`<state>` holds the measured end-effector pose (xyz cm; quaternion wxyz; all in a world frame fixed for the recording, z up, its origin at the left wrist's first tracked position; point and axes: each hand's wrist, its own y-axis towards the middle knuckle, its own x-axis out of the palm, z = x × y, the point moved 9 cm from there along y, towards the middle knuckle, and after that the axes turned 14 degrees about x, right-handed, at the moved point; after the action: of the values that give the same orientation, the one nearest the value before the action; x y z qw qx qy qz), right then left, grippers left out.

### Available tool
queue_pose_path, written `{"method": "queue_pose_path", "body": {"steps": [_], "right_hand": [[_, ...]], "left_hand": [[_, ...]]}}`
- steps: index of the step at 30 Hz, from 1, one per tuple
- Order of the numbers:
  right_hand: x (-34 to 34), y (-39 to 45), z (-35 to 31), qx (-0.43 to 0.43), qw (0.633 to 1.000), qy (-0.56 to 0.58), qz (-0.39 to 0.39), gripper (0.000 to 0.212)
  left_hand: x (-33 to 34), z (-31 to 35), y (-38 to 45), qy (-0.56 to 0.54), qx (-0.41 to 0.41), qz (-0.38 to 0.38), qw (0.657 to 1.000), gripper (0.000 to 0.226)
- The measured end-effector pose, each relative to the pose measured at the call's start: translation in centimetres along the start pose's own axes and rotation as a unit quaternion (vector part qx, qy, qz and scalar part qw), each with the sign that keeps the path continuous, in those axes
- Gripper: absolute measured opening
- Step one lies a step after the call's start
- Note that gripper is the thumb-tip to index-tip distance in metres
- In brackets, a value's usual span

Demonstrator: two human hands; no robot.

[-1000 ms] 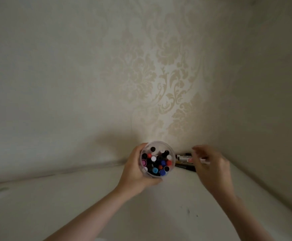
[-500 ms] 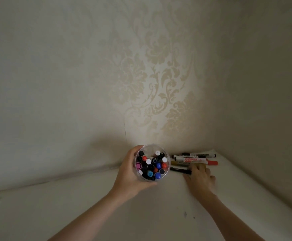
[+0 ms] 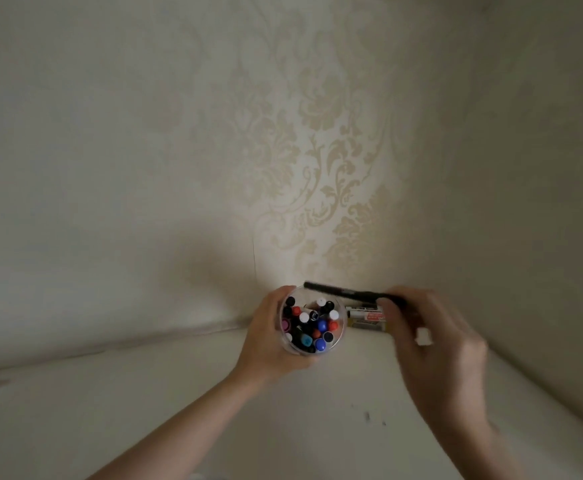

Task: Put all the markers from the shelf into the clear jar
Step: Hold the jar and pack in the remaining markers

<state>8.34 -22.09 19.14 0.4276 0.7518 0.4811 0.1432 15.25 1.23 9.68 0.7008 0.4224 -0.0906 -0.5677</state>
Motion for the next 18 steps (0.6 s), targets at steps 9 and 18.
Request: {"method": "queue_pose_path", "body": {"steps": [9, 18], "right_hand": [[10.4, 0.0, 0.3, -0.066, 0.979, -0.127, -0.148, 0.022], [13.0, -1.0, 24.2, 0.221, 0.808, -0.411, -0.360, 0.051]], "left_hand": [[-0.3, -0.8, -0.3, -0.020, -0.008, 0.000, 1.000, 0.094], [0.0, -1.5, 0.9, -0.021, 0.001, -0.017, 1.000, 0.098]]}}
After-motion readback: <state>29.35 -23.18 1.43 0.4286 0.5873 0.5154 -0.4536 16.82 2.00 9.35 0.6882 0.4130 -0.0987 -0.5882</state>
